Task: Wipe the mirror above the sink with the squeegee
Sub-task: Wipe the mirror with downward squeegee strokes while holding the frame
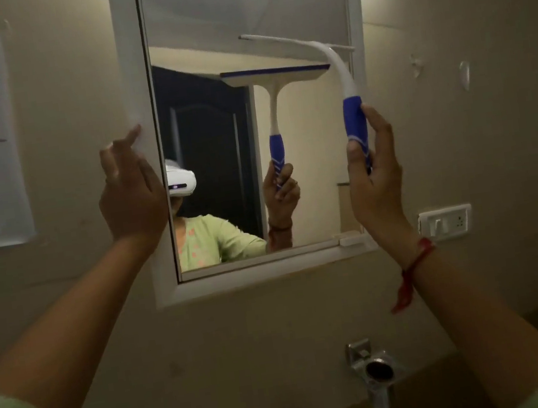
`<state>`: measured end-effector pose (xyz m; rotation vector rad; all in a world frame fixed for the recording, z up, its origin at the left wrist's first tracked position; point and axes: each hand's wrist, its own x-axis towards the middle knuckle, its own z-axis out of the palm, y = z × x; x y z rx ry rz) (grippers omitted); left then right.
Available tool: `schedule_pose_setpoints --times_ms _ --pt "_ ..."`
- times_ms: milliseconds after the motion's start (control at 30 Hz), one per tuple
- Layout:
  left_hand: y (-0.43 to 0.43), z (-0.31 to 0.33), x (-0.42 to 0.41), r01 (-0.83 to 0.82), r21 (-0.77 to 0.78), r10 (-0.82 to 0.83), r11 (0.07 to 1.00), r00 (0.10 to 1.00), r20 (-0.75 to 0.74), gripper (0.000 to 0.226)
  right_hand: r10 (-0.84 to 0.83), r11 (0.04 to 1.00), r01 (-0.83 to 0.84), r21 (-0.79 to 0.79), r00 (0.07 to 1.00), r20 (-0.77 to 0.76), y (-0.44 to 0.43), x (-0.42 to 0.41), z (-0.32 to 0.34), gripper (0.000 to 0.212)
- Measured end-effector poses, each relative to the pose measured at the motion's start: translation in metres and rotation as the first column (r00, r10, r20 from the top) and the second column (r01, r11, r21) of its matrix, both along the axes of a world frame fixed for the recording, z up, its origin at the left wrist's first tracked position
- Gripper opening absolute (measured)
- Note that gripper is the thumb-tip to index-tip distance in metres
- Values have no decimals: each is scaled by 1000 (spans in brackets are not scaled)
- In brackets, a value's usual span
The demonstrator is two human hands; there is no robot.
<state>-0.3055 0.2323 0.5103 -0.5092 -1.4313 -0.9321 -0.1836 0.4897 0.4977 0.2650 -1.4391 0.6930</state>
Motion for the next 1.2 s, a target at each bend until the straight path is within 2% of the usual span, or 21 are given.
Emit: schedule_pose_setpoints --times_ms 200,433,667,1200 --pt "-1 0 4 -18 -11 18 1000 1000 2 29 -16 999 17 48 1000 -8 0 -10 75 43" --pt "-2 -1 -1 6 -18 -6 1000 1000 1 28 -63 992 66 105 998 -32 0 -22 109 43" --pt "-3 -1 -4 30 -27 -31 999 1000 -5 29 -88 992 90 85 996 -32 5 -31 118 44" --pt "-3 -1 -10 50 -13 -50 999 998 -27 28 -118 990 120 68 992 -44 23 -41 95 45"
